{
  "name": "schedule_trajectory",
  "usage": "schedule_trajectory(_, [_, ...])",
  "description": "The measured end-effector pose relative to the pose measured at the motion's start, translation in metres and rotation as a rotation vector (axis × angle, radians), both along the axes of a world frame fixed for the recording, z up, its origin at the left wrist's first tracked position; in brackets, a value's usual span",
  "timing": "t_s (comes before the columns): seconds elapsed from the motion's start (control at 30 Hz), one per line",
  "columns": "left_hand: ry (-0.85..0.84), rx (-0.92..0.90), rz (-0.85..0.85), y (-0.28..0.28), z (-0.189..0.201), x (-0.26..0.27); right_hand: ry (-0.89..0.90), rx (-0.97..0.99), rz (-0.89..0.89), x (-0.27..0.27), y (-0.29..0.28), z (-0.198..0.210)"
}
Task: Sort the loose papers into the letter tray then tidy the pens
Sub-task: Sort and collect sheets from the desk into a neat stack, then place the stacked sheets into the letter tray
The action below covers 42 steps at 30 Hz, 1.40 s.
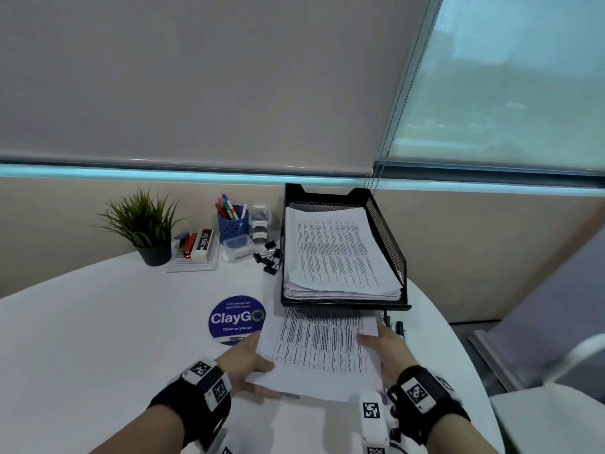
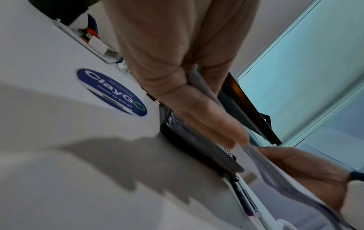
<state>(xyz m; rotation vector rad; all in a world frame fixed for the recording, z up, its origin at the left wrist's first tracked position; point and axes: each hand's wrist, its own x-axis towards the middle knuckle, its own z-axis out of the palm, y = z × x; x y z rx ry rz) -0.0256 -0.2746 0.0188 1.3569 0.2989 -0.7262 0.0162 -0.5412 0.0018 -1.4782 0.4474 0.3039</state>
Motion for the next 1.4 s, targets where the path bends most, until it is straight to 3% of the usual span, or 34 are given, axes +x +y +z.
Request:
schedule_trajectory(0.13, [0.001, -0.016, 0.098, -0.024, 0.004, 0.006, 0.098, 0.002, 0.179, -0.012, -0.024, 0.012])
schedule_trajectory(0.27, [-0.006, 0.022, 0.084, -0.039, 0.006, 0.018, 0.13, -0.014, 0.25, -0.013, -0.041, 0.017])
schedule_trajectory(0.5, [0.013, 0.099, 0.266, -0.06, -0.013, 0.061, 0.036, -0.195, 0.073, 0.026, -0.046, 0.005])
schedule_trajectory(0.6, [-0.06, 0.253, 0.301, -0.065, -0.021, 0.074, 0.049, -0.312, 0.007, 0.036, -0.044, -0.004])
schedule_trajectory(0.73, [-0.36, 0.549, 0.316, -0.066, -0.031, 0.085, 0.046, -0.527, 0.019, 0.037, -0.045, -0.013])
schedule_trajectory(0.8, [-0.291, 0.748, 0.245, -0.065, -0.033, 0.084, 0.037, -0.674, 0.068, 0.037, -0.047, -0.017])
schedule_trajectory(0.87, [-0.262, 0.784, 0.243, -0.061, -0.04, 0.085, 0.057, -0.747, 0.113, 0.037, -0.049, -0.018])
schedule_trajectory(1.0, [-0.314, 0.991, 0.102, -0.061, -0.039, 0.08, 0.068, -0.603, 0.048, 0.04, -0.047, -0.015])
schedule_trajectory(1.2, [-0.421, 1.197, 0.113, -0.071, -0.046, 0.07, 0.055, -0.498, 0.04, 0.042, -0.055, -0.014])
schedule_trajectory(1.4, [-0.473, 1.307, 0.051, -0.082, -0.046, 0.064, 0.01, -0.541, -0.05, 0.037, -0.081, -0.016])
